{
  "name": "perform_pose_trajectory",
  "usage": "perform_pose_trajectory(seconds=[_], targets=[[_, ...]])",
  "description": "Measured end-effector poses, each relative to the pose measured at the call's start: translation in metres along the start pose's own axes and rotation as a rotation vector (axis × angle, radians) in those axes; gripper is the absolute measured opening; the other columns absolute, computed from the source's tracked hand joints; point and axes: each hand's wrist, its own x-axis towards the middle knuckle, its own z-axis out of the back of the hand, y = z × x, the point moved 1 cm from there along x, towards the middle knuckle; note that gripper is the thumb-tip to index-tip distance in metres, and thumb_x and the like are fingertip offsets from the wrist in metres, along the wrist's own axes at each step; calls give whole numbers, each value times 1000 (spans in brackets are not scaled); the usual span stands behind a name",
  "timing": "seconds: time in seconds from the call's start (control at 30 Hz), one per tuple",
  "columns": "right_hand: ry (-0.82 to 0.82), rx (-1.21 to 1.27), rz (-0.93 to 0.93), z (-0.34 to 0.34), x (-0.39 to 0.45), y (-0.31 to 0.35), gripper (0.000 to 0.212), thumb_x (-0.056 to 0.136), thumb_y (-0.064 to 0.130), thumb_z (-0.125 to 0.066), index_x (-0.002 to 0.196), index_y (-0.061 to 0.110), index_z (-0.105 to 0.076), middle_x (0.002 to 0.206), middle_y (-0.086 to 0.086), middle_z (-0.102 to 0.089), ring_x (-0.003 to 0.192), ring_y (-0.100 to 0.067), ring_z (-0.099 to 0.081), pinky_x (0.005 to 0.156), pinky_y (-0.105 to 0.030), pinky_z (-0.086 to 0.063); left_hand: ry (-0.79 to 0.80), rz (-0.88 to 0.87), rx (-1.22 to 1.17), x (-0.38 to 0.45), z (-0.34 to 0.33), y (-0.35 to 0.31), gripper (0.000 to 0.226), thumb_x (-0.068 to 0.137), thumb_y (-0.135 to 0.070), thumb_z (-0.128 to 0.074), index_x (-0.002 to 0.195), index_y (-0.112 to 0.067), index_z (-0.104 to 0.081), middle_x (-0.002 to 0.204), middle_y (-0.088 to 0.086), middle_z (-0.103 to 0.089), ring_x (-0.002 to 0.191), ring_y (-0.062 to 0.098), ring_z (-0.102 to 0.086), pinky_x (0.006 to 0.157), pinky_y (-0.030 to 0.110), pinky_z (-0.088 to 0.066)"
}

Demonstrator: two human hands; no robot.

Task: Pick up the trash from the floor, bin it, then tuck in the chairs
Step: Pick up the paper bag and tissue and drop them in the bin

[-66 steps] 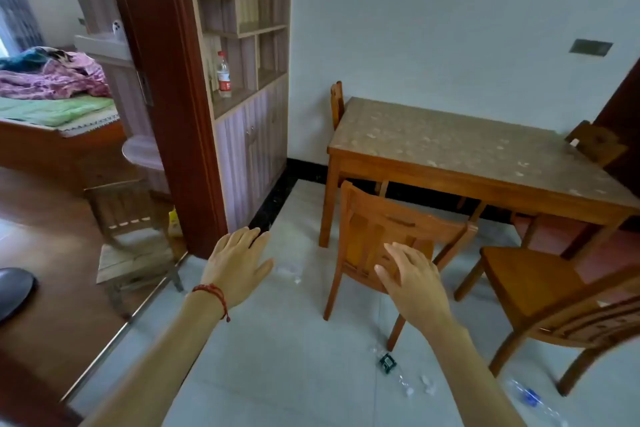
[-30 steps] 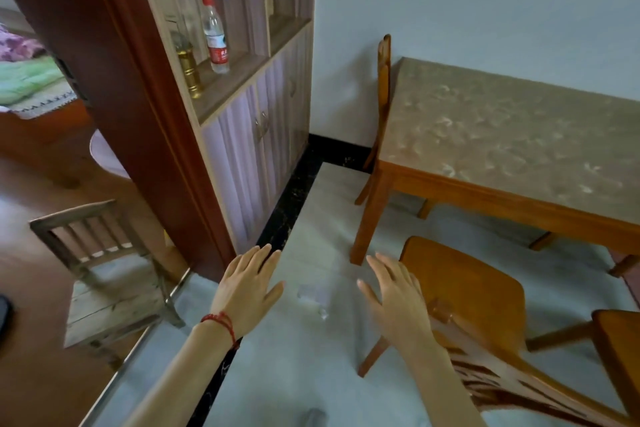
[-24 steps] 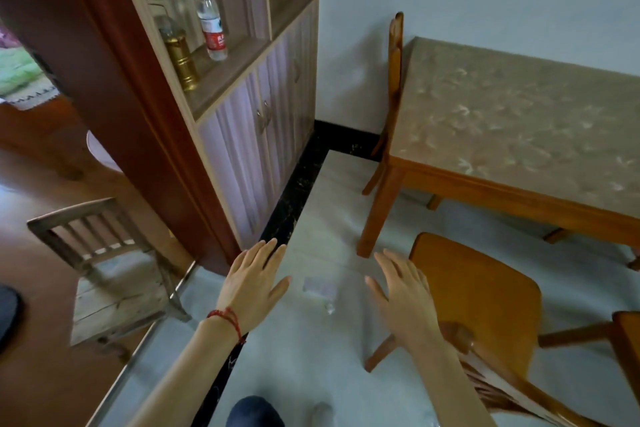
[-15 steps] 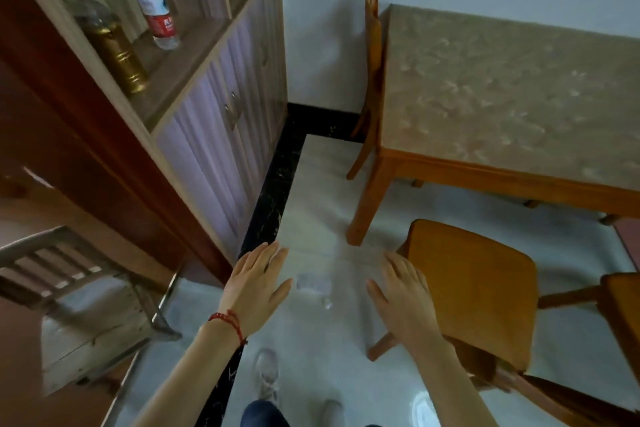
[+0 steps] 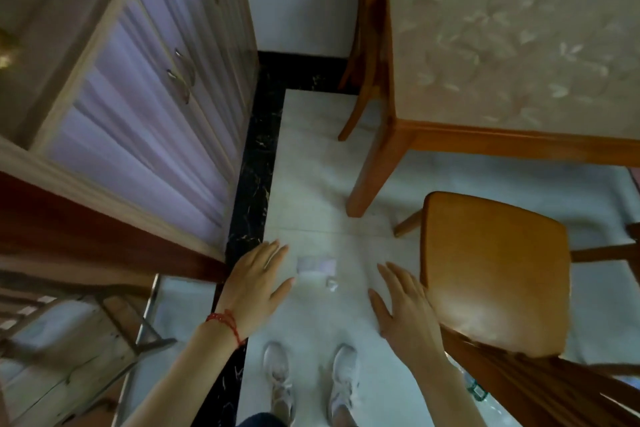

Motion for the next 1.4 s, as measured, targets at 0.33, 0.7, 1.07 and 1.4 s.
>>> perform_pose_trajectory(seconds=[0.33, 0.7, 1.07, 1.4], targets=[[90, 25, -32, -130, 72, -75, 60, 88, 52, -27, 124, 14, -55, 127, -9, -60, 117, -29, -56, 98, -42, -41, -19, 46, -200, 84, -130, 20, 74, 80, -56, -22, 135, -10, -38, 141, 13, -42, 132, 28, -37, 108, 33, -23], [168, -24, 41, -281, 135, -157, 59, 88, 49, -27, 128, 12, -51, 130, -10, -57, 119, -28, -54, 100, -39, -39, 44, 36, -260, 155, -297, 65, 61, 87, -45, -43, 134, -6, -39, 140, 15, -44, 131, 28, -38, 107, 33, -28], [60, -30, 93, -433, 184, -242, 51, 88, 43, -37, 120, 10, -58, 120, -13, -64, 108, -30, -62, 92, -44, -47, 69, 12, -304, 224, -466, 107, 62, 85, -42, -40, 137, -8, -34, 143, 13, -39, 134, 26, -32, 108, 27, -21], [68, 36, 127, -528, 207, -293, 51, 88, 44, -38, 124, 12, -56, 125, -9, -61, 114, -27, -59, 96, -34, -36, 164, 7, -316, 281, -568, 129, 75, 79, -32, -65, 140, -11, -26, 147, 10, -32, 136, 24, -27, 112, 33, -22]])
